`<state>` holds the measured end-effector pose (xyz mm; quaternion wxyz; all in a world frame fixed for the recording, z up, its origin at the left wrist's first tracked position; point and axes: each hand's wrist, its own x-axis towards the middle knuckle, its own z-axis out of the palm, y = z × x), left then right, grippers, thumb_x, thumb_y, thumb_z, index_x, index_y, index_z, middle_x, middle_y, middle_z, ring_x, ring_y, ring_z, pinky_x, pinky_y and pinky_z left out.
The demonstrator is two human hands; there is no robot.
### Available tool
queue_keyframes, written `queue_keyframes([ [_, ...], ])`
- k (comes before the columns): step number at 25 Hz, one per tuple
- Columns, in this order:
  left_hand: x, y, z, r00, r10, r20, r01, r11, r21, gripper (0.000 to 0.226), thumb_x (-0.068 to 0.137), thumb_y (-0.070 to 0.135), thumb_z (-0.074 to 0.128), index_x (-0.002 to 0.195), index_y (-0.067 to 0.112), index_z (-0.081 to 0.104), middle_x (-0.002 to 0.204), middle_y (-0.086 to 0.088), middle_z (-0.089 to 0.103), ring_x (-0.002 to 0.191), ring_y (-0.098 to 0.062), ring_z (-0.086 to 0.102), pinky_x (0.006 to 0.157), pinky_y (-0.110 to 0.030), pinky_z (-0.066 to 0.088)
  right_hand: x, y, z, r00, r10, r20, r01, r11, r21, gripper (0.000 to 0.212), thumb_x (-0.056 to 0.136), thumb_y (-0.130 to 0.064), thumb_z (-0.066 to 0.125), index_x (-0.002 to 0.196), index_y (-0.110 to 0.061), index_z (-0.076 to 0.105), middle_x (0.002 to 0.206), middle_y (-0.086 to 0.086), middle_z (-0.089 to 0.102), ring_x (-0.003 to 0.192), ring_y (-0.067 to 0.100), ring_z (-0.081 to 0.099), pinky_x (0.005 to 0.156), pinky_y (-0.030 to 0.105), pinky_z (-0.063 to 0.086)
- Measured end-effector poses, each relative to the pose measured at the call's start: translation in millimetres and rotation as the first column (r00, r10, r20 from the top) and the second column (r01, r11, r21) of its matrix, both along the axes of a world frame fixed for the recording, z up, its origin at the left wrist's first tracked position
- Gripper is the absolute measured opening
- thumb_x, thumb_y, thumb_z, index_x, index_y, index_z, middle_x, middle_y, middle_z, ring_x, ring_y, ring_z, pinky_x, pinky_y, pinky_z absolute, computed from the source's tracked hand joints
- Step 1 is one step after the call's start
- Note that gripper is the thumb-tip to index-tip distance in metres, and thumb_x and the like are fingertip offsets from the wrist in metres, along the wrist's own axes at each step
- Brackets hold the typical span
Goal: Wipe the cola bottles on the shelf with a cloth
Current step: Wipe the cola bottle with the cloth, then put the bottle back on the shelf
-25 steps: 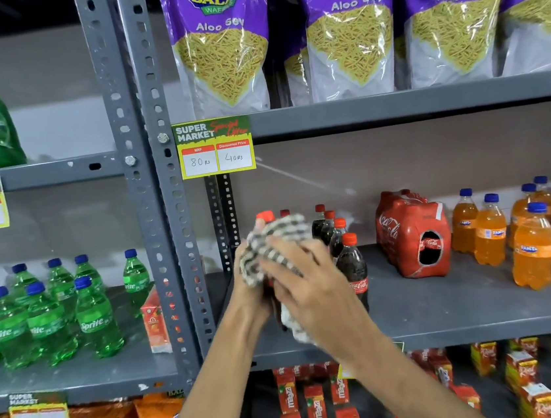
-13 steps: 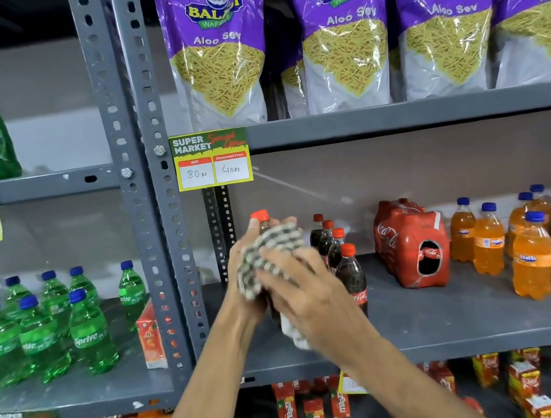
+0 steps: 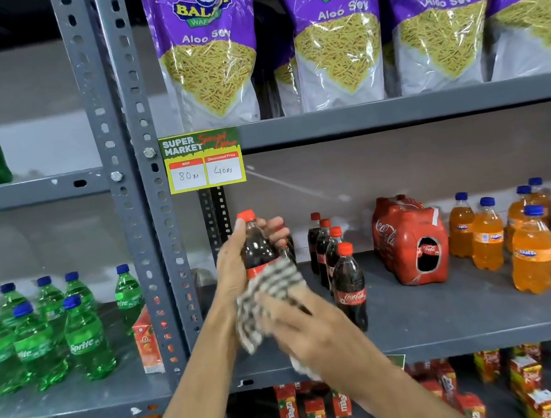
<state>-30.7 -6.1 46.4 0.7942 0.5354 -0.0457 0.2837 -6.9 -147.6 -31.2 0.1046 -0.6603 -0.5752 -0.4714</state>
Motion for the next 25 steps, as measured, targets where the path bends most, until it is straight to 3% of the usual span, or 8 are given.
queue_keyframes([
  [3,6,17,0,0.992,0.052,0.113,-0.056,0.998,0.031,0.037,0.104,0.03,0.044,0.087,0.007,0.068,0.086,-0.011,0.08,0.08,-0.023,0.077,0.075,-0.031,0.063,8,-34,-15,1.0,0.01,-0.012,-0.011,0.999,-0.047,0.033,0.083,-0.023,0.071,0.115,-0.016,0.069,0.137,-0.002,0.051,0.114,0.019,0.052,0.094,0.029,0.054],
  [6,20,32,-20,0.989,0.119,0.082,-0.133,0.972,0.192,0.035,0.101,0.03,0.048,0.088,0.01,0.073,0.092,-0.012,0.081,0.091,-0.026,0.078,0.092,-0.04,0.06,29,-61,1,0.995,-0.054,-0.085,0.071,0.974,0.217,0.026,0.086,-0.015,0.069,0.111,-0.011,0.072,0.133,0.0,0.058,0.112,0.021,0.046,0.098,0.03,0.045],
  [10,32,41,-48,0.978,0.21,-0.002,-0.201,0.937,0.287,0.036,0.1,0.038,0.05,0.091,0.022,0.08,0.106,-0.006,0.082,0.109,-0.026,0.074,0.108,-0.051,0.048,47,-92,37,0.917,0.052,-0.395,0.191,0.812,0.551,0.031,0.084,-0.002,0.069,0.113,-0.011,0.072,0.129,0.001,0.058,0.11,0.013,0.042,0.102,0.011,0.034],
  [15,40,33,-70,0.978,0.2,-0.058,-0.173,0.937,0.305,0.042,0.103,0.038,0.043,0.102,0.014,0.077,0.109,-0.007,0.081,0.102,-0.024,0.075,0.093,-0.049,0.057,57,-101,49,0.919,0.078,-0.387,0.186,0.779,0.599,0.036,0.086,-0.003,0.07,0.119,-0.018,0.07,0.131,-0.011,0.051,0.113,0.006,0.04,0.103,0.034,0.04],
  [17,41,29,-72,0.981,0.183,-0.062,-0.152,0.929,0.339,0.044,0.099,0.042,0.044,0.105,0.012,0.077,0.109,-0.012,0.08,0.103,-0.035,0.073,0.085,-0.045,0.06,60,-101,50,0.923,0.075,-0.377,0.184,0.775,0.604,0.036,0.086,-0.002,0.07,0.119,-0.018,0.069,0.131,-0.011,0.05,0.115,0.006,0.039,0.105,0.028,0.037],
  [19,42,28,-74,0.986,0.152,-0.066,-0.113,0.91,0.398,0.047,0.099,0.041,0.044,0.111,0.008,0.074,0.117,-0.02,0.075,0.109,-0.048,0.067,0.091,-0.056,0.058,61,-101,52,0.926,0.07,-0.372,0.185,0.774,0.606,0.035,0.086,-0.003,0.07,0.118,-0.016,0.07,0.131,-0.01,0.051,0.115,0.007,0.04,0.106,0.017,0.031],
  [21,45,30,-75,0.988,0.132,-0.075,-0.084,0.886,0.456,0.048,0.1,0.04,0.043,0.115,0.004,0.071,0.12,-0.016,0.075,0.111,-0.046,0.066,0.098,-0.063,0.05,62,-101,53,0.927,0.065,-0.37,0.187,0.773,0.606,0.034,0.086,-0.003,0.07,0.118,-0.016,0.07,0.13,-0.009,0.052,0.114,0.008,0.041,0.105,0.012,0.028],
  [25,51,36,-76,0.994,0.067,-0.09,-0.013,0.868,0.496,0.048,0.1,0.04,0.042,0.117,0.003,0.068,0.125,-0.012,0.074,0.119,-0.044,0.063,0.102,-0.06,0.05,61,-100,53,0.927,0.073,-0.367,0.179,0.775,0.606,0.033,0.087,-0.005,0.069,0.118,-0.016,0.07,0.131,-0.01,0.051,0.114,0.008,0.041,0.104,0.011,0.03],
])
